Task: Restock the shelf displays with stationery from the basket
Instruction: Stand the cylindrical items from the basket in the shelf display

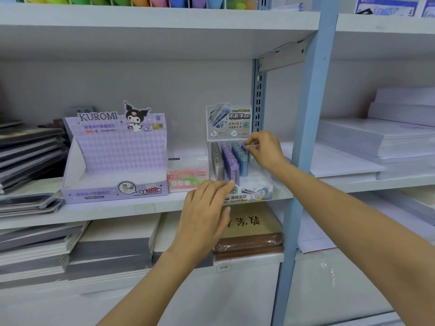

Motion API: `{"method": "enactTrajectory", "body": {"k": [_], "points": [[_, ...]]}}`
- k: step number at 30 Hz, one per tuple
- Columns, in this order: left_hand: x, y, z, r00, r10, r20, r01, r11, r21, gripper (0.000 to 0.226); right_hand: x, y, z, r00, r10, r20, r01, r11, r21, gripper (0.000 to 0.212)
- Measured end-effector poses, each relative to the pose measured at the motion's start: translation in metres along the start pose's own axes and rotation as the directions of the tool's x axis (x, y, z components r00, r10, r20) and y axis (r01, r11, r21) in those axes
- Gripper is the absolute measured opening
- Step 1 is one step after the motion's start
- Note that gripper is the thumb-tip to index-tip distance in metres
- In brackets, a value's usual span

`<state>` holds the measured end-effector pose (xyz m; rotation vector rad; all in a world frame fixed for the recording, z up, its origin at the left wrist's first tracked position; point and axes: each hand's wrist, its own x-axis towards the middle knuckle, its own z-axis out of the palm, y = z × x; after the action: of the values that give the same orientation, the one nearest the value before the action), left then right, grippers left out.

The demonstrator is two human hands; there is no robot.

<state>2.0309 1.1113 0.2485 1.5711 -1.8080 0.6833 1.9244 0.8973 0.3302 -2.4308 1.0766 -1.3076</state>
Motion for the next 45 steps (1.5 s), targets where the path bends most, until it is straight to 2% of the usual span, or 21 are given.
{"method": "enactTrajectory", "body": {"k": [5,8,11,12,16,23,26,28,29,31,33,35,37,39,43,45], "points": [[0.001,0.004,0.002,0.999,-0.029,0.019,0.029,0.999,0.037,0.051,-0.008,-0.009,-0.016,0.989,0.054,0.137,-0.06,0.998,0.037,0.022],[0.005,0.008,0.004,0.995,-0.068,0.071,0.062,0.995,0.08,0.055,-0.036,-0.015,-0.031,0.997,0.02,0.08,-0.035,0.983,0.181,0.023],[0.012,0.01,0.007,0.987,-0.089,0.136,0.075,0.991,0.108,0.06,-0.077,-0.017,-0.039,1.0,-0.008,0.0,0.008,0.974,0.228,0.018],[0.013,0.01,0.007,0.984,-0.096,0.15,0.08,0.991,0.109,0.061,-0.091,-0.017,-0.041,1.0,-0.019,0.016,0.015,0.973,0.232,0.016],[0.014,0.01,0.009,0.976,-0.103,0.191,0.085,0.991,0.103,0.067,-0.118,-0.013,-0.037,0.975,-0.105,0.195,0.094,0.994,0.063,0.023],[0.004,0.005,0.005,0.962,-0.093,0.256,0.066,0.992,0.111,0.073,-0.115,-0.017,-0.032,0.99,-0.049,0.136,0.047,0.999,0.017,0.02],[-0.009,0.009,0.002,0.975,-0.096,0.201,0.09,0.995,0.04,0.068,-0.134,-0.023,-0.031,0.994,-0.114,-0.004,0.114,0.993,0.025,0.029],[-0.027,0.01,0.006,0.995,-0.081,0.065,0.083,0.996,-0.026,0.057,-0.159,-0.027,-0.025,0.966,-0.243,-0.088,0.249,0.966,0.075,0.027],[-0.04,0.009,0.011,0.997,-0.081,-0.005,0.081,0.996,-0.043,0.048,-0.174,-0.027,-0.018,0.95,-0.3,-0.083,0.308,0.944,0.117,0.024],[-0.074,0.007,0.028,0.995,-0.103,-0.013,0.101,0.992,-0.076,0.033,-0.206,-0.022,0.003,0.931,-0.365,0.023,0.355,0.915,0.19,0.018],[-0.114,0.004,0.052,0.978,-0.165,0.127,0.182,0.973,-0.141,0.024,-0.24,-0.009,0.033,0.92,-0.317,0.229,0.259,0.933,0.251,0.013],[-0.157,0.003,0.078,0.909,-0.266,0.321,0.336,0.923,-0.187,0.02,-0.274,0.01,0.066,0.868,-0.195,0.457,0.078,0.962,0.261,0.011],[-0.2,0.004,0.105,0.791,-0.341,0.508,0.485,0.856,-0.18,0.019,-0.308,0.034,0.096,0.762,-0.088,0.641,-0.063,0.976,0.208,0.009],[-0.239,0.006,0.132,0.664,-0.37,0.65,0.575,0.808,-0.127,0.018,-0.338,0.058,0.122,0.636,-0.018,0.771,-0.118,0.986,0.12,0.009],[-0.297,0.014,0.178,0.414,-0.35,0.84,0.672,0.741,-0.022,0.022,-0.389,0.102,0.161,0.461,0.17,0.871,-0.2,0.976,-0.084,0.018],[-0.316,0.017,0.196,0.363,-0.332,0.871,0.691,0.723,-0.012,0.037,-0.412,0.121,0.173,0.375,0.259,0.89,-0.216,0.958,-0.188,0.031]]}}
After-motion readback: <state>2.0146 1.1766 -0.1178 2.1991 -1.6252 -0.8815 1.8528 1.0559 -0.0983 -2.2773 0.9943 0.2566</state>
